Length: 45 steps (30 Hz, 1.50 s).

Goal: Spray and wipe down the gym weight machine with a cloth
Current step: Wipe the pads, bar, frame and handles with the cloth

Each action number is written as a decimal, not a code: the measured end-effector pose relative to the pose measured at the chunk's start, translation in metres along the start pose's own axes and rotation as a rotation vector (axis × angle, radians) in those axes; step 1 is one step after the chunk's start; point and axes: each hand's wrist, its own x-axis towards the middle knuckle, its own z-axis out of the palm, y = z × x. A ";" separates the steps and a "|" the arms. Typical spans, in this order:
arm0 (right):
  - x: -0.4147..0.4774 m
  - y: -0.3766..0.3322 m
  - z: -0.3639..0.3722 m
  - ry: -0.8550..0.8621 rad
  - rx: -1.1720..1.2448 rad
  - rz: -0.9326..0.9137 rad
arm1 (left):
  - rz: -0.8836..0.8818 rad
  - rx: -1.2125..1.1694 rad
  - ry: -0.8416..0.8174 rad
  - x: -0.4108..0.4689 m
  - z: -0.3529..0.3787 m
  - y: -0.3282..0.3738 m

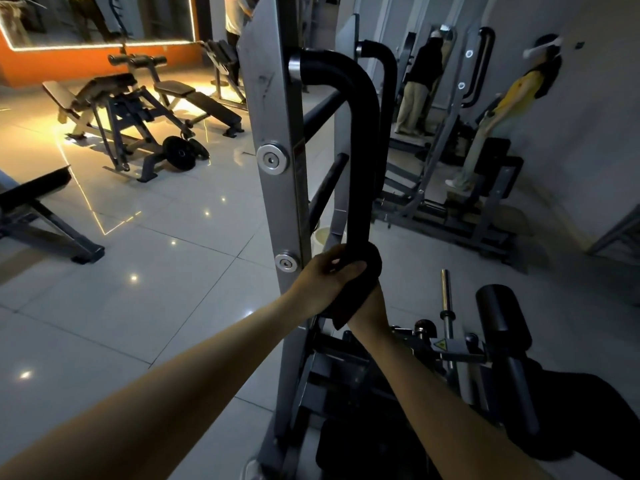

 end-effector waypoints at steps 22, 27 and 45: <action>0.008 -0.006 -0.025 0.061 0.442 0.463 | 0.140 0.153 0.228 -0.034 0.028 -0.058; 0.030 0.007 -0.012 0.170 0.538 0.671 | 0.185 0.437 0.418 -0.046 0.032 -0.053; 0.007 0.005 -0.038 0.135 -0.068 0.262 | -0.205 0.444 0.236 -0.071 0.014 -0.091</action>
